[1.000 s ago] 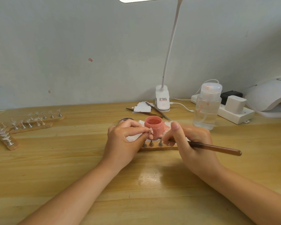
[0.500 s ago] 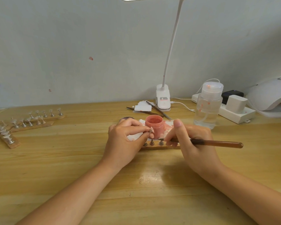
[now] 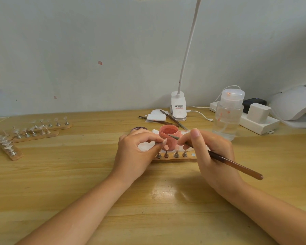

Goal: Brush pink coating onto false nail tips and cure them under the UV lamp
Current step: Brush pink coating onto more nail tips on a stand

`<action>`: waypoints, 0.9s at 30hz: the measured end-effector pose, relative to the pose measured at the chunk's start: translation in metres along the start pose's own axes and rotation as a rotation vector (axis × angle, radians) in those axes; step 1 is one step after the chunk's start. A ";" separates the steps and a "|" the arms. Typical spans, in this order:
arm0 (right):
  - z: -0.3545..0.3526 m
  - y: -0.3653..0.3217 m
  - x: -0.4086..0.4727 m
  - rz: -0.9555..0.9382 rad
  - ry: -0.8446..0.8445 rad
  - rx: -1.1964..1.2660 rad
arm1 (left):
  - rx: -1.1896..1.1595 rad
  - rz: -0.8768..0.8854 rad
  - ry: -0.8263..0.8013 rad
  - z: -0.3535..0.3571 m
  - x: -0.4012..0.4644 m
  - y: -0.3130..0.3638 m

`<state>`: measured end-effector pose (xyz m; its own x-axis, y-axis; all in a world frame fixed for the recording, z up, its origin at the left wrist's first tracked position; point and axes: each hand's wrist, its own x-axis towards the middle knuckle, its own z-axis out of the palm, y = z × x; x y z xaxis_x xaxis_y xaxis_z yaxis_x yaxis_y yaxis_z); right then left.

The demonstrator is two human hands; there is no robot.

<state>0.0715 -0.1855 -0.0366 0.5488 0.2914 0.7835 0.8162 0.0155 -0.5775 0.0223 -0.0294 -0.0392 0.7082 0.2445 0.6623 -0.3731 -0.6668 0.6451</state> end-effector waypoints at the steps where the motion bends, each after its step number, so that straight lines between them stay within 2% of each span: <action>1: 0.000 0.000 0.000 -0.012 -0.018 -0.019 | -0.003 0.007 0.003 0.000 0.000 0.000; 5: -0.001 0.001 -0.004 0.036 -0.094 -0.006 | -0.011 -0.003 0.014 0.001 0.000 -0.001; 9: -0.001 -0.002 -0.001 0.000 -0.037 -0.006 | -0.008 -0.011 0.014 0.001 0.000 -0.001; 14: -0.001 0.000 -0.003 0.072 -0.051 0.031 | 0.002 -0.019 0.011 0.000 -0.001 0.000; 18: 0.000 -0.001 -0.001 0.032 -0.048 -0.008 | 0.009 -0.016 0.011 0.000 -0.001 0.000; 21: 0.000 -0.001 -0.003 0.092 -0.051 0.045 | 0.004 -0.017 0.012 0.000 -0.001 0.001; 25: 0.001 -0.002 -0.001 0.039 -0.042 0.008 | 0.005 -0.016 0.008 0.000 -0.001 0.001; 27: 0.001 -0.002 -0.002 0.074 -0.058 0.019 | 0.003 -0.018 0.007 0.000 -0.001 0.001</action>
<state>0.0690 -0.1849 -0.0375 0.5955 0.3475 0.7244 0.7701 0.0099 -0.6378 0.0212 -0.0300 -0.0391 0.7110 0.2613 0.6528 -0.3582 -0.6643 0.6560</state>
